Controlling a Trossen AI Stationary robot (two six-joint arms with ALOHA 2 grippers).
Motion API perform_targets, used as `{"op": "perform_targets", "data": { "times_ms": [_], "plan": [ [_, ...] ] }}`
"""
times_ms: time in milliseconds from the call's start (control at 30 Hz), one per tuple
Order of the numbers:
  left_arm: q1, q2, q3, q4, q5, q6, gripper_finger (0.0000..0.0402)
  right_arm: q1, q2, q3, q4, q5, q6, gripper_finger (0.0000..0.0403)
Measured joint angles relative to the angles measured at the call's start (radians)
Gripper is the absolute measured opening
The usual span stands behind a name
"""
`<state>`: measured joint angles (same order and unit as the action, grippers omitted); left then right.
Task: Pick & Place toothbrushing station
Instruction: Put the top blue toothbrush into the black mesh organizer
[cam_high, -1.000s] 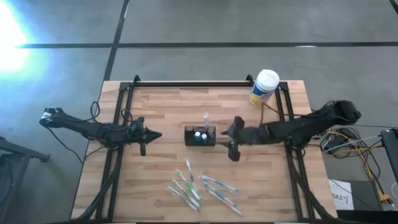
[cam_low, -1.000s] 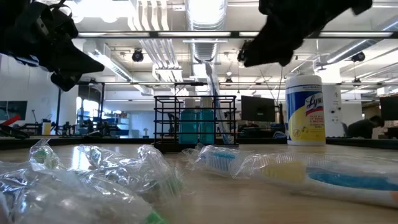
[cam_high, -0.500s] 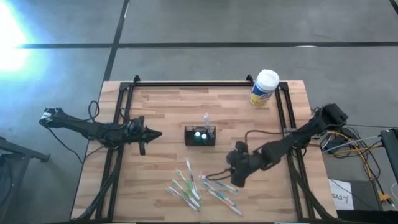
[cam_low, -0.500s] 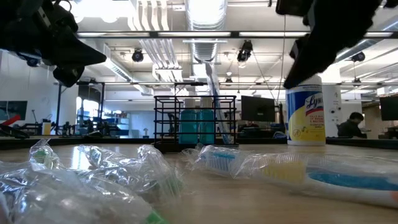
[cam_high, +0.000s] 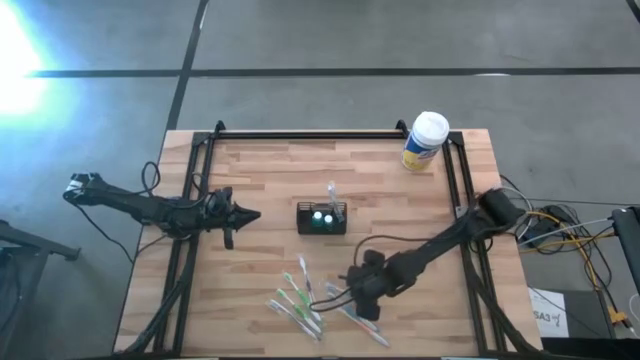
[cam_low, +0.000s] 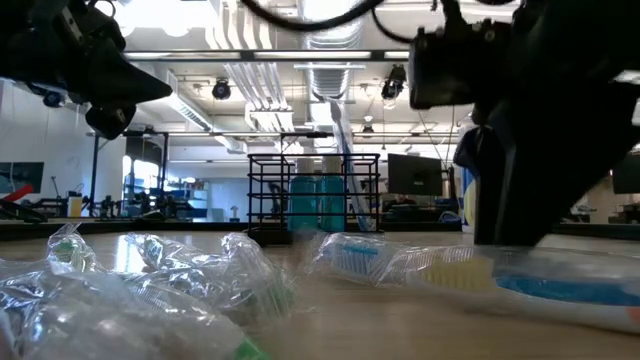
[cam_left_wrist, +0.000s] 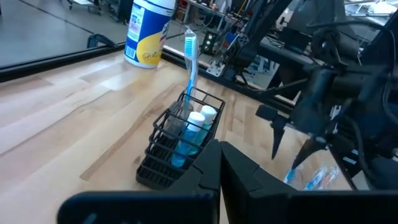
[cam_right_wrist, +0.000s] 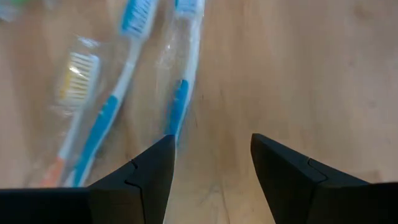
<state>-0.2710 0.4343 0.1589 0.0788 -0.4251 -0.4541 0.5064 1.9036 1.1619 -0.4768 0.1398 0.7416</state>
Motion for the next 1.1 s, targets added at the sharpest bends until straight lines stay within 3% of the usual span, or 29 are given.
{"op": "perform_targets", "data": {
  "times_ms": [267, 567, 800, 1100],
  "plan": [
    [0.000, 0.000, 0.000, 0.010, 0.004, 0.022, 0.0003, 0.000, 0.088, 0.102, -0.124, 0.000, -0.043, 0.0206],
    [0.001, -0.001, 0.000, 0.012, 0.005, 0.019, 0.0003, 0.017, 0.004, 0.188, -0.380, 0.217, -0.020, 0.0206],
    [0.000, -0.002, 0.000, 0.015, 0.006, 0.023, 0.0003, 0.022, -0.087, 0.187, -0.331, 0.188, -0.025, 0.0206],
    [0.000, 0.000, 0.000, 0.016, 0.019, 0.033, 0.0003, 0.011, -0.024, 0.175, -0.290, 0.115, -0.051, 0.0206]
  ]
}}
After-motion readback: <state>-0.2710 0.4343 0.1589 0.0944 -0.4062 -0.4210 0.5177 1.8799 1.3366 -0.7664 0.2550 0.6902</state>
